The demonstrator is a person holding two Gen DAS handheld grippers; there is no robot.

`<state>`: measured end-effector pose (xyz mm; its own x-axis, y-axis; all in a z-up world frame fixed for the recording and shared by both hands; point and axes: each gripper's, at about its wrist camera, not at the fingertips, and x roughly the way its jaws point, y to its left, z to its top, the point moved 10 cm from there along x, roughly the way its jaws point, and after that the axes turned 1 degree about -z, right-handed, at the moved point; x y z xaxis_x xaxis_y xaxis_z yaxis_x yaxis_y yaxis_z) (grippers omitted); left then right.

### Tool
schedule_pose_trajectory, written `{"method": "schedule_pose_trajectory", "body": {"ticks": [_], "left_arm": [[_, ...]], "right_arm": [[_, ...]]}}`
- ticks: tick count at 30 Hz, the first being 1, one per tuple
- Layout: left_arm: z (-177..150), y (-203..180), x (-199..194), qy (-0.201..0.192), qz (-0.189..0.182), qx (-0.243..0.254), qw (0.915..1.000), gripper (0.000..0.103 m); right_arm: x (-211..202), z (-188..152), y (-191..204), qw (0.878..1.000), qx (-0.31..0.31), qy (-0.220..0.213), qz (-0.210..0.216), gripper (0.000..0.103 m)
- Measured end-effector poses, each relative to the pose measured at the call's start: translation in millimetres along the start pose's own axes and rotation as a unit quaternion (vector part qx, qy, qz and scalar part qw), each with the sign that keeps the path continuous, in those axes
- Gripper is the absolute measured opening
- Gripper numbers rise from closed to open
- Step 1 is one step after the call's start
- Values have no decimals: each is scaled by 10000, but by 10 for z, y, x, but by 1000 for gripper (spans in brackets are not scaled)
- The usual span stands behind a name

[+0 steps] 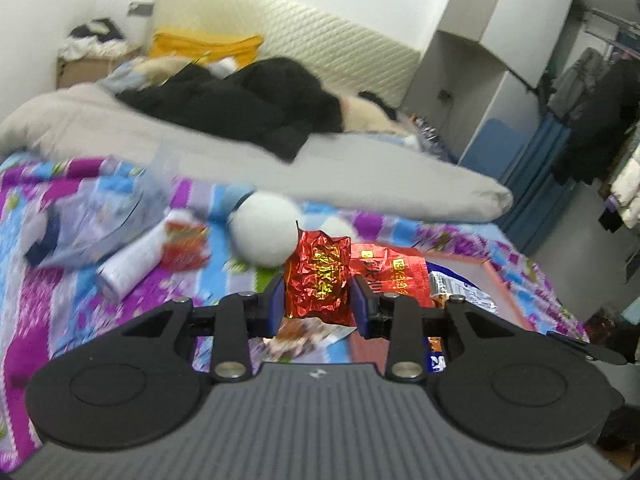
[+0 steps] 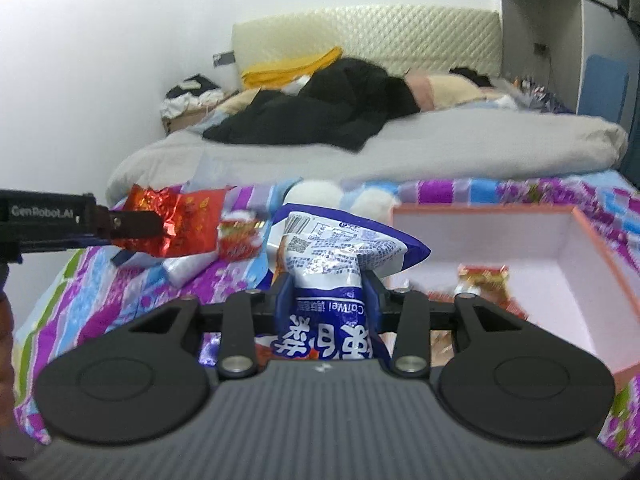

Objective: Organize snacks
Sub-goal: 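Lift both held packets and carry them over the pink box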

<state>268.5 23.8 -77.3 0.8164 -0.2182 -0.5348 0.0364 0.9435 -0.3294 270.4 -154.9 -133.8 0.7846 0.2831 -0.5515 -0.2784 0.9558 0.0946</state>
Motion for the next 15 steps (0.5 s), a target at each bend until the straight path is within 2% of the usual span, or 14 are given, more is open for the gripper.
{"method": "schedule_pose_trajectory", "body": {"ticks": [9, 15], "left_arm": [[321, -655, 288, -190, -430, 216, 9987, 39], [291, -1054, 779, 64, -722, 305, 9969, 39]], "right_arm": [[-122, 398, -512, 9988, 145, -372, -278, 41], [-30, 399, -1010, 9968, 372, -340, -613, 41]]}}
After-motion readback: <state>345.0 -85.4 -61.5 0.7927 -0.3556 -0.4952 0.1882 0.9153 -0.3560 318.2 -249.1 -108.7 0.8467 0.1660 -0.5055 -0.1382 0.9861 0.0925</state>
